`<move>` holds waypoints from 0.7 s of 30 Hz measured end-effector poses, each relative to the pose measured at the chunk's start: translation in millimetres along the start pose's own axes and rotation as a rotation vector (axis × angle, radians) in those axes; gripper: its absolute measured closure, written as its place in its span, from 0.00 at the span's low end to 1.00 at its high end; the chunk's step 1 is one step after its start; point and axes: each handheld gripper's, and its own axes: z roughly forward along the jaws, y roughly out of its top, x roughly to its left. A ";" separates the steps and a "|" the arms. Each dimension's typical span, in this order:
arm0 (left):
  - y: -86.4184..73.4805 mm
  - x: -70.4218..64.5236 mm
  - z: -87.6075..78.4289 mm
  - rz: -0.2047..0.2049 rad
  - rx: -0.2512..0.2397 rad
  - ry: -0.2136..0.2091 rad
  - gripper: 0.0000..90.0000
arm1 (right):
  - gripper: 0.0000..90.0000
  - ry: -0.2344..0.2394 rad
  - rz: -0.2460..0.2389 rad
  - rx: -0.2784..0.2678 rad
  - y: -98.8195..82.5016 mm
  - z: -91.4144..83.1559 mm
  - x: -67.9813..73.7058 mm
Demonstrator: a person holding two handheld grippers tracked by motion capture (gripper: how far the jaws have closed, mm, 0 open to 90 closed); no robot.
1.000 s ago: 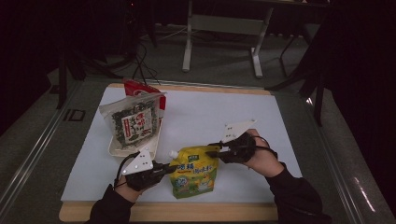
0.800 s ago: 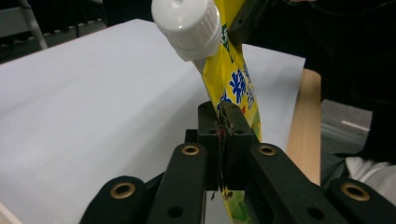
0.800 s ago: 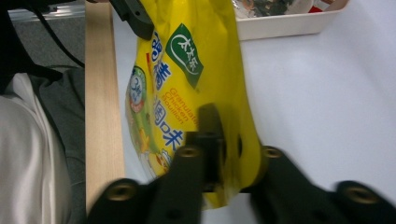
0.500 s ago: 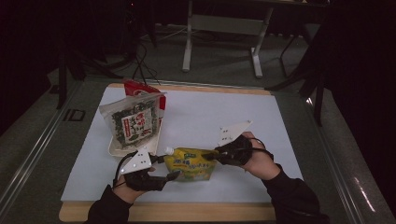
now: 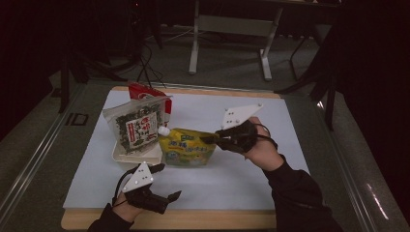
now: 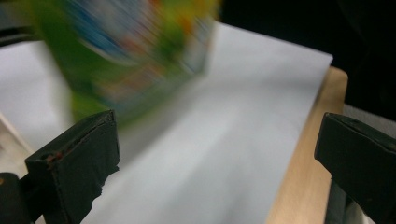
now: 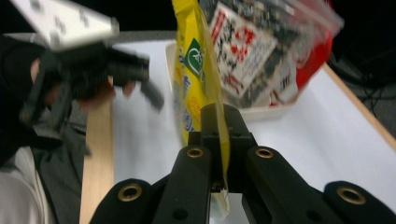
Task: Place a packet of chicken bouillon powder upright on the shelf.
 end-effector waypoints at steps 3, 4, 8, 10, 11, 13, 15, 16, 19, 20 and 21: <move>-7.0 -7.8 8.0 0.010 0.037 -0.033 0.01 | 1.00 0.002 -0.006 -0.029 12.5 4.8 -2.0; -9.3 -10.5 11.3 0.016 0.056 -0.046 0.01 | 1.00 0.012 -0.003 -0.038 16.1 7.4 -2.6; -15.8 -17.0 21.0 0.024 0.088 -0.085 0.01 | 1.00 0.037 -0.012 -0.055 27.8 21.9 -1.6; -16.8 -18.2 23.2 0.031 0.099 -0.095 0.01 | 1.00 0.048 -0.007 -0.057 32.2 31.7 -0.4; -17.1 -18.6 23.8 0.033 0.103 -0.100 0.01 | 1.00 0.044 -0.014 -0.063 34.3 37.1 0.0; -17.6 -19.5 24.2 0.029 0.100 -0.101 0.01 | 1.00 0.066 -0.010 -0.064 38.2 48.4 1.0; -17.7 -19.4 24.1 0.030 0.104 -0.103 0.01 | 1.00 0.068 -0.011 -0.067 39.9 54.4 1.6; -18.1 -19.2 23.4 0.029 0.098 -0.101 0.01 | 1.00 0.078 -0.011 -0.068 42.0 63.1 1.8; -18.4 -17.7 22.0 0.024 0.094 -0.097 0.01 | 1.00 0.093 -0.003 -0.084 46.3 78.5 0.4; -18.3 -17.5 21.7 0.021 0.093 -0.099 0.01 | 1.00 0.100 -0.010 -0.085 47.1 84.0 -0.3; -18.2 -17.3 21.4 0.024 0.093 -0.096 0.01 | 1.00 0.096 -0.009 -0.081 47.7 89.5 -0.7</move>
